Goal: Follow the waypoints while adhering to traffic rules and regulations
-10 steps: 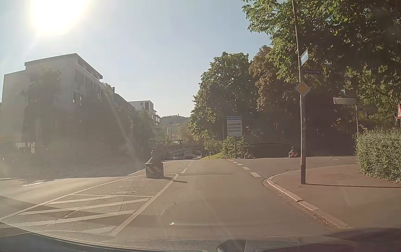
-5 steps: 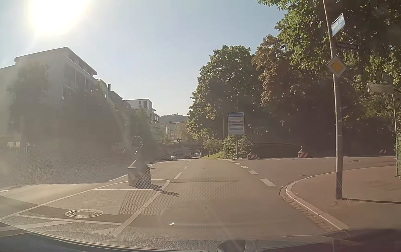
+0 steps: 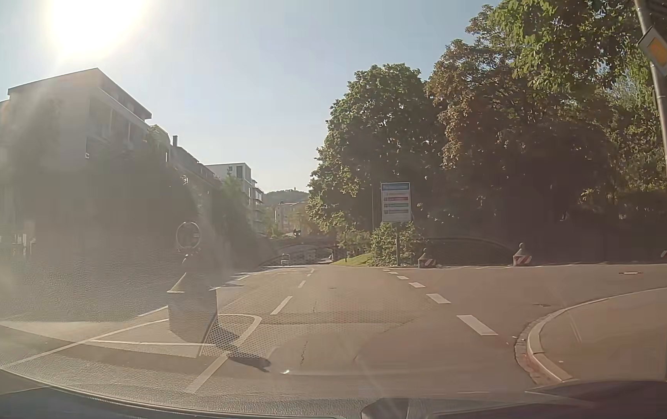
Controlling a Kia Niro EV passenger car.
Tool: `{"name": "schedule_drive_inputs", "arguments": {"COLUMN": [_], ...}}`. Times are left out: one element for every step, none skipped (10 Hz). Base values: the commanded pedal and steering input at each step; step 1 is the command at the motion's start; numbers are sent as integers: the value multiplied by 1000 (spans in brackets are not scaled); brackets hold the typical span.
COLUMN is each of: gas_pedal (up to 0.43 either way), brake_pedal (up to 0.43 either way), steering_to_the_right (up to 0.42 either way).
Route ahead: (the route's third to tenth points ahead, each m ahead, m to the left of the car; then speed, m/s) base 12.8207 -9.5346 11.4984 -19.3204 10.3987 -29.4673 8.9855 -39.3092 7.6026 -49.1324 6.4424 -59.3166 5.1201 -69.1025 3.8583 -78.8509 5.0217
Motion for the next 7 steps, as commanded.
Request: {"name": "schedule_drive_inputs", "arguments": {"gas_pedal": [0, 0, 0, 0, 0, 0, 0], "brake_pedal": [0, 0, 0, 0, 0, 0, 0], "steering_to_the_right": [6, 15, 33, 61, 83, 114, 140]}}
